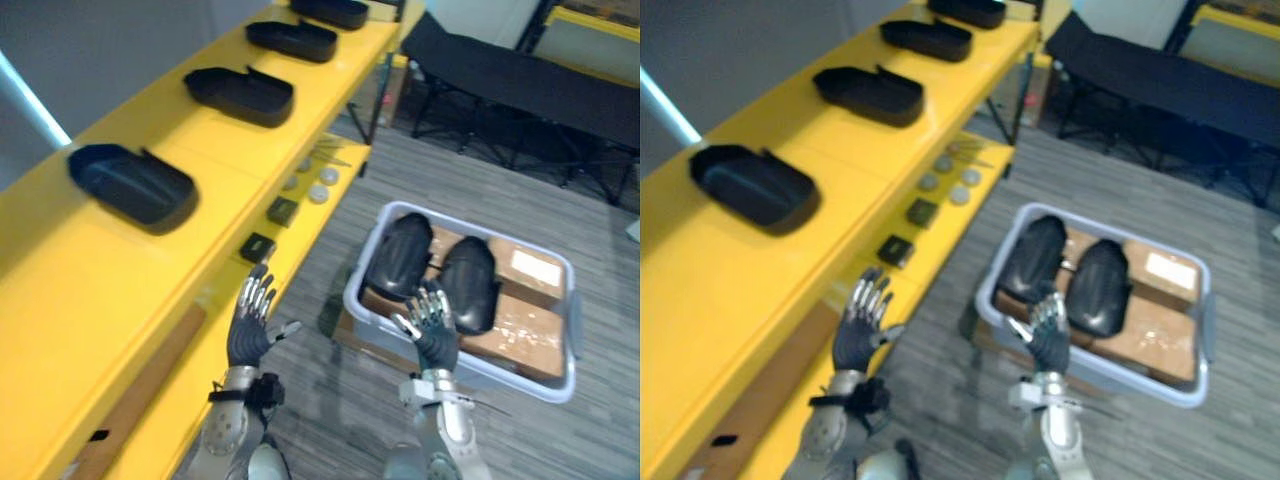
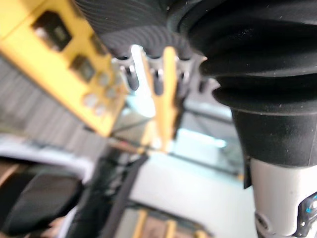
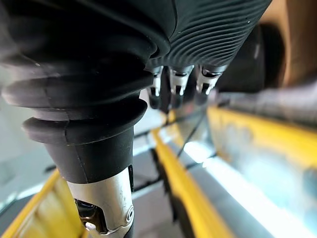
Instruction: Walk over and take plastic housings, then place them on the shelf
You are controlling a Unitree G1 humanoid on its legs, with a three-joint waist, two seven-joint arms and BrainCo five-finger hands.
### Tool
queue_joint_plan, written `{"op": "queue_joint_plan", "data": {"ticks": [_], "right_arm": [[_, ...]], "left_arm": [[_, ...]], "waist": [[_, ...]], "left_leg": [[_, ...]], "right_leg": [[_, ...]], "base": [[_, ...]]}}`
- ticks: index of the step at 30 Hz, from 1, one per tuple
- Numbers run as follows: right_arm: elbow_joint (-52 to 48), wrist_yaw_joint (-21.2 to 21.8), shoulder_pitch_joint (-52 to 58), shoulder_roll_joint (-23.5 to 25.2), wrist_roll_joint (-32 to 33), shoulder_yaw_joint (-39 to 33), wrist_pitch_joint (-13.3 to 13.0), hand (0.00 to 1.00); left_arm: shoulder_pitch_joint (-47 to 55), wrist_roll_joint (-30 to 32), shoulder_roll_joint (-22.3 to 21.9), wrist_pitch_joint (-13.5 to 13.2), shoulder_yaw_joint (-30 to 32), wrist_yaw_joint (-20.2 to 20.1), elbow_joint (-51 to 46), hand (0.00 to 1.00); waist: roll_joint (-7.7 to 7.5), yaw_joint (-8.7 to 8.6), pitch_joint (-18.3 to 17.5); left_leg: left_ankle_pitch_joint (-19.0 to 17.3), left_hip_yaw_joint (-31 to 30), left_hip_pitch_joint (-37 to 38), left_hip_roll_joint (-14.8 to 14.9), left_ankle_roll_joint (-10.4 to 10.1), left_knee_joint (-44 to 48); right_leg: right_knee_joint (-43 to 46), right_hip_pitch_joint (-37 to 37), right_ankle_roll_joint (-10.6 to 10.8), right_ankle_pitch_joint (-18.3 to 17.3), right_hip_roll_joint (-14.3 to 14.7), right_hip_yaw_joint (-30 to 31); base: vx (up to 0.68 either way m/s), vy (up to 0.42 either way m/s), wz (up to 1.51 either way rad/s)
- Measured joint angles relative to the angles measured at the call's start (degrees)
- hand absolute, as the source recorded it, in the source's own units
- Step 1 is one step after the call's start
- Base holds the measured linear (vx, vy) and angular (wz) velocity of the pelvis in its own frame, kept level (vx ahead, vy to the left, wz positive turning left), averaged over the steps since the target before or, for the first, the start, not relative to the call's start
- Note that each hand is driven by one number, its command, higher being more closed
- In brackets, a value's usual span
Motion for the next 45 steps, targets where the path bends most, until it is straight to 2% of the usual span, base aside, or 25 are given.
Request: {"op": "queue_joint_plan", "data": {"ticks": [2, 4, 5, 7, 10, 12, 16, 17, 19, 21, 22, 24, 25, 26, 28, 30, 35, 37, 39, 41, 42, 45], "right_arm": [[0.05, 0.47, 0.98, -1.53, -0.03, -0.94, -0.01, 0.0], [1.08, 1.44, 1.32, -3.87, -0.18, -2.43, 0.01, 0.0], [1.47, 1.44, 0.94, -5.47, -0.87, -4.21, 0.34, 0.0], [1.48, 1.18, 1.5, -6.55, -0.87, -7.5, 0.57, 0.0], [1.5, 1.21, 3.46, -6.81, -0.24, -12.9, 0.53, 0.0], [1.58, 1.03, 5.43, -6.83, 0.77, -14.31, 0.48, 0.0], [3.87, -1.63, 3.63, -5.07, 0.63, -13.11, 0.58, 0.0], [7.89, -2.77, 1.23, -4.64, 0.61, -13.21, 1.09, 0.0], [15.64, -4.56, -3.95, -4.75, 0.57, -14.11, 2.64, 0.0], [22.24, -7.4, -10.52, -5.22, 0.56, -16.07, 3.68, 0.0], [26.7, -8.68, -16.02, -6.42, 0.76, -17.62, 4.58, 0.0], [32.64, -9.71, -25.21, -9.58, 3.33, -19.48, 5.84, 0.0], [35.15, -10.49, -30.56, -11.62, 4.28, -20.67, 6.71, 0.0], [36.81, -11.36, -34.0, -13.41, 4.44, -21.06, 7.28, 0.0], [40.98, -12.12, -40.6, -17.06, 5.85, -21.38, 8.47, 0.0], [45.15, -12.85, -47.39, -21.04, 6.73, -22.19, 9.75, 0.0], [48.62, -13.96, -53.61, -23.35, 6.52, -21.84, 10.7, 0.0], [49.72, -14.98, -55.54, -24.49, 6.45, -21.67, 12.2, 0.0], [52.26, -15.18, -58.37, -26.26, 6.46, -21.54, 14.82, 0.0], [53.66, -15.23, -59.41, -27.5, 6.46, -21.02, 16.0, 0.0], [55.67, -15.55, -61.03, -29.26, 6.27, -19.9, 18.07, 0.0], [59.75, -17.86, -64.7, -32.68, 6.1, -19.26, 21.25, 0.0]], "left_arm": [[-0.13, -1.53, -1.58, 0.05, -0.59, 0.31, 0.21, 0.0], [-0.87, -2.73, -3.02, 0.25, -0.57, 1.29, 0.64, 0.0], [-0.88, -5.46, -3.65, 0.25, -0.6, 1.58, 1.27, 0.0], [-0.44, -8.75, -3.97, 0.27, -0.64, 1.07, 2.99, 0.0], [1.28, -9.08, -3.51, -0.92, -0.68, -1.56, 3.44, 0.0], [2.04, -10.83, -2.13, -1.53, -0.87, -3.2, 2.89, 0.0], [1.99, -10.63, -0.05, -1.53, -0.93, -5.87, 2.43, 0.0], [1.66, -10.08, 0.59, -1.49, -1.07, -6.38, 2.26, 0.0], [0.18, -7.54, 1.37, -1.41, -1.87, -6.13, 2.27, 0.0], [-2.48, -5.4, 1.38, -1.37, -3.11, -5.47, 2.32, 0.0], [-4.59, -5.27, 0.98, -1.36, -3.36, -4.92, 2.31, 0.0], [-7.68, -4.03, 1.22, -1.37, -3.05, -4.25, 2.32, 0.0], [-8.81, -3.71, 1.28, -1.38, -3.01, -4.24, 2.32, 0.0], [-9.23, -3.72, 1.27, -1.39, -2.99, -4.26, 2.33, 0.0], [-9.6, -3.71, 1.26, -1.39, -3.23, -4.4, 2.41, 0.0], [-9.61, -3.41, 1.11, -1.45, -3.36, -4.97, 3.08, 0.0], [-10.09, -3.39, 1.0, -1.52, -3.36, -6.1, 5.56, 0.0], [-10.2, -3.42, 0.71, -1.52, -3.38, -6.08, 6.2, 0.0], [-10.18, -3.42, 0.22, -1.53, -3.39, -5.95, 6.91, 0.0], [-10.37, -3.44, 0.06, -1.54, -3.38, -5.87, 7.57, 0.0], [-10.66, -3.49, -0.64, -1.55, -3.37, -5.8, 8.99, 0.0], [-11.32, -3.6, -1.75, -1.81, -3.78, -5.76, 10.46, 0.0]], "waist": [[0.89, -0.37, -0.39], [2.09, -0.65, -0.34], [2.82, -1.03, 0.08], [3.57, -1.82, 0.98], [4.14, -1.6, 0.96], [3.37, -1.49, 1.35], [1.71, -1.07, 1.97], [0.78, -1.02, 2.54], [0.03, -0.95, 2.76], [0.23, -0.03, 3.75], [0.53, 0.27, 5.25], [1.15, 0.9, 8.25], [1.27, 1.79, 9.87], [1.43, 2.06, 10.41], [1.27, 3.49, 10.76], [1.82, 5.23, 11.83], [1.92, 6.73, 13.46], [2.03, 6.75, 13.89], [2.12, 6.91, 14.27], [2.17, 6.96, 14.32], [2.75, 7.11, 14.63], [4.66, 7.21, 15.59]], "left_leg": [[1.08, 0.03, 0.15, 2.34, -1.82, -0.54], [1.83, -0.61, 0.35, 4.53, -2.28, -0.39], [2.27, -1.04, 0.73, 5.05, -2.02, -0.24], [2.47, -1.31, 1.92, 4.99, -1.7, 0.03], [-0.45, -6.37, 2.37, 2.19, -0.32, -0.47], [-1.12, -8.28, 2.6, -0.52, -1.54, -1.66], [-0.81, -8.2, 3.16, -3.37, -1.77, -3.62], [-0.65, -8.1, 3.05, -3.76, -1.89, -3.49], [-0.56, -8.34, 1.06, -3.85, -1.99, -2.99], [0.01, -9.73, -1.58, -3.87, -2.2, -1.37], [0.08, -10.61, -3.25, -3.86, -2.24, -0.43], [0.08, -11.93, -5.0, -3.83, -2.24, 0.89], [0.1, -12.79, -5.72, -3.84, -2.21, 1.46], [0.09, -13.58, -7.05, -3.84, -2.2, 2.11], [0.1, -14.53, -9.29, -3.83, -2.19, 2.78], [-0.2, -16.19, -11.17, -4.03, -1.79, 4.24], [-0.78, -18.34, -13.94, -4.4, -1.52, 6.54], [-0.96, -19.25, -15.38, -4.64, -1.46, 7.48], [-1.34, -19.47, -16.58, -4.66, -1.29, 8.83], [-1.37, -19.56, -16.95, -4.81, -1.21, 9.15], [-1.71, -19.66, -17.1, -4.81, -1.03, 9.95], [-2.27, -20.47, -18.59, -4.87, -0.78, 11.12]], "right_leg": [[-6.25, 2.61, 2.42, -1.68, 2.67, -1.93], [-9.38, 3.52, 2.77, -1.93, 5.18, -2.18], [-10.16, 3.74, 2.73, -1.96, 5.93, -2.12], [-11.14, 5.0, 2.45, -2.17, 6.13, -1.84], [-12.37, 5.08, 2.58, -2.77, 5.26, -0.18], [-13.2, 4.33, 3.31, -2.59, 3.58, 0.32], [-14.72, 3.28, 3.55, -1.54, 1.66, 1.62], [-14.7, 2.84, 3.78, 0.01, 1.16, 1.63], [-14.3, 1.19, 3.26, 1.1, 1.02, 1.49], [-14.59, -0.53, 3.7, 2.89, 1.09, 1.16], [-15.3, -0.84, 4.22, 4.29, 1.22, 0.6], [-15.39, -0.97, 4.12, 4.75, 1.34, -0.61], [-15.39, -1.05, 4.13, 4.9, 1.43, -0.95], [-15.39, -1.4, 4.09, 4.96, 1.49, -1.98], [-15.38, -2.85, 3.91, 5.58, 1.7, -2.61], [-15.29, -3.01, 3.79, 6.03, 1.75, -4.01], [-15.06, -3.31, 3.68, 6.16, 1.71, -6.43], [-14.8, -3.88, 3.69, 6.18, 1.68, -6.92], [-14.31, -4.66, 3.69, 6.18, 1.61, -6.97], [-14.17, -4.85, 3.72, 6.2, 1.46, -7.0], [-13.94, -4.75, 3.74, 6.21, 1.45, -6.99], [-13.23, -5.36, 3.73, 6.2, 1.41, -7.92]], "base": [[-0.02, -0.364, -0.42], [-0.06, -0.308, -0.46], [-0.08, -0.183, -0.44], [-0.1, -0.085, -0.28], [-0.1, 0.022, -0.24], [-0.17, 0.115, -0.16], [-0.08, 0.112, -0.33], [-0.03, 0.041, -0.15], [-0.03, 0.03, -0.01], [0.01, 0.005, 0.13], [-0.01, 0.004, 0.23], [-0.06, 0.015, 0.28], [-0.07, 0.015, 0.32], [-0.08, 0.014, 0.34], [-0.06, 0.014, 0.24], [-0.04, 0.031, 0.25], [-0.04, 0.03, 0.21], [-0.05, 0.036, 0.16], [-0.05, 0.041, 0.04], [-0.05, 0.044, 0.0], [-0.05, 0.046, 0.01], [-0.07, 0.033, 0.05]]}}
